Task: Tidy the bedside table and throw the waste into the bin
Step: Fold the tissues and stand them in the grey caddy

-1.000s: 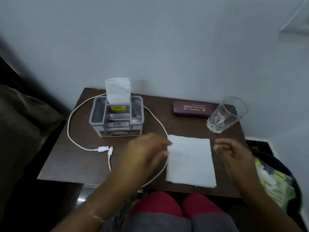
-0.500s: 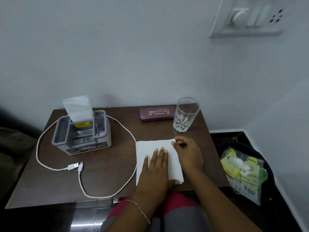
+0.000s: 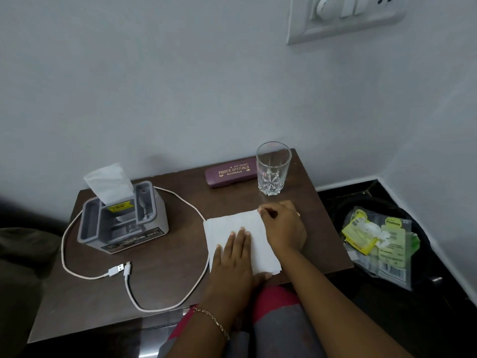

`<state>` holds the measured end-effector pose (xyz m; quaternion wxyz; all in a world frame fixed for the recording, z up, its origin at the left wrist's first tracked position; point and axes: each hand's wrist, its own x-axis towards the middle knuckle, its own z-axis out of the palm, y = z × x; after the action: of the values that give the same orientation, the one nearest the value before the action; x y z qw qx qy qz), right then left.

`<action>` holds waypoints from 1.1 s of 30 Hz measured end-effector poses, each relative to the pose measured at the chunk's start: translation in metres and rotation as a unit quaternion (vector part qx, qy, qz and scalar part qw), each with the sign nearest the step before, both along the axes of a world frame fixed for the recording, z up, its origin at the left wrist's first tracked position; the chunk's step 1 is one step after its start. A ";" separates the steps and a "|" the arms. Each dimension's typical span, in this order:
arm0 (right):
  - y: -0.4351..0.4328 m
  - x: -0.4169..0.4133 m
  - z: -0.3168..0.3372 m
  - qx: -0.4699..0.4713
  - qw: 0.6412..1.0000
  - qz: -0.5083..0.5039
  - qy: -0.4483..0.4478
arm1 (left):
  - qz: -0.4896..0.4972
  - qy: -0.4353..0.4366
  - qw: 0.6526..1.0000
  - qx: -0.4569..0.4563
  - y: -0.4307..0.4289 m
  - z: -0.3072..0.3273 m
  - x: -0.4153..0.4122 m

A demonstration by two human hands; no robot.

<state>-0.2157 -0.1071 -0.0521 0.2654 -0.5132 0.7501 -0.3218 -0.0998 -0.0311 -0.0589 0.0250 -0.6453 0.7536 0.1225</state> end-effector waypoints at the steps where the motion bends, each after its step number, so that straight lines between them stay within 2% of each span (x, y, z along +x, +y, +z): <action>1: -0.001 -0.001 0.002 -0.001 1.000 0.002 -0.006 | 0.002 -0.003 1.000 0.004 0.000 0.000 0.000; 7: 0.001 -0.010 -0.003 -0.036 0.996 0.033 -0.074 | 0.002 -0.021 1.000 -0.004 -0.001 -0.004 0.000; 10: -0.003 -0.015 0.002 -0.066 0.981 0.064 -0.171 | 0.007 -0.001 0.998 -0.062 0.000 0.005 -0.004; 11: -0.002 -0.017 0.006 -0.069 0.971 0.080 -0.216 | 0.021 0.043 0.994 -0.094 -0.001 0.009 -0.006; 13: 0.001 -0.022 0.018 -0.063 0.946 0.136 -0.287 | 0.120 0.192 0.964 -0.142 -0.011 0.026 -0.002; 16: 0.006 -0.034 0.033 -0.007 0.903 0.234 -0.360 | 0.249 0.389 0.869 -0.178 -0.029 0.037 0.027; 18: 0.009 -0.040 0.035 0.014 0.875 0.255 -0.412 | 0.245 0.518 0.814 -0.098 -0.035 0.041 0.045; 19: 0.009 -0.041 0.034 0.023 0.865 0.247 -0.435 | 0.228 0.557 0.798 -0.043 -0.035 0.043 0.048; 21: 0.007 -0.041 0.033 0.042 0.854 0.223 -0.468 | 0.206 0.564 0.800 0.000 -0.036 0.045 0.048; 23: 0.007 -0.040 0.030 0.084 0.844 0.213 -0.485 | 0.208 0.575 0.791 -0.008 -0.037 0.049 0.044; 25: 0.009 -0.040 0.029 0.142 0.849 0.234 -0.452 | 0.225 0.603 0.765 -0.009 -0.038 0.050 0.043; 27: 0.011 -0.040 0.027 0.173 0.870 0.241 -0.393 | 0.246 0.633 0.734 -0.001 -0.041 0.052 0.044; 30: 0.015 -0.040 0.022 0.166 0.880 0.176 -0.408 | 0.274 0.660 0.698 0.057 -0.041 0.050 0.045; 33: 0.016 -0.039 0.020 0.170 0.876 0.132 -0.432 | 0.291 0.628 0.708 0.136 -0.036 0.040 0.047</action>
<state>-0.2550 -0.0914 -0.0320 0.6860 -0.3644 0.5295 -0.3410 -0.0528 -0.0668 -0.0192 -0.4035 -0.5961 0.3451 0.6023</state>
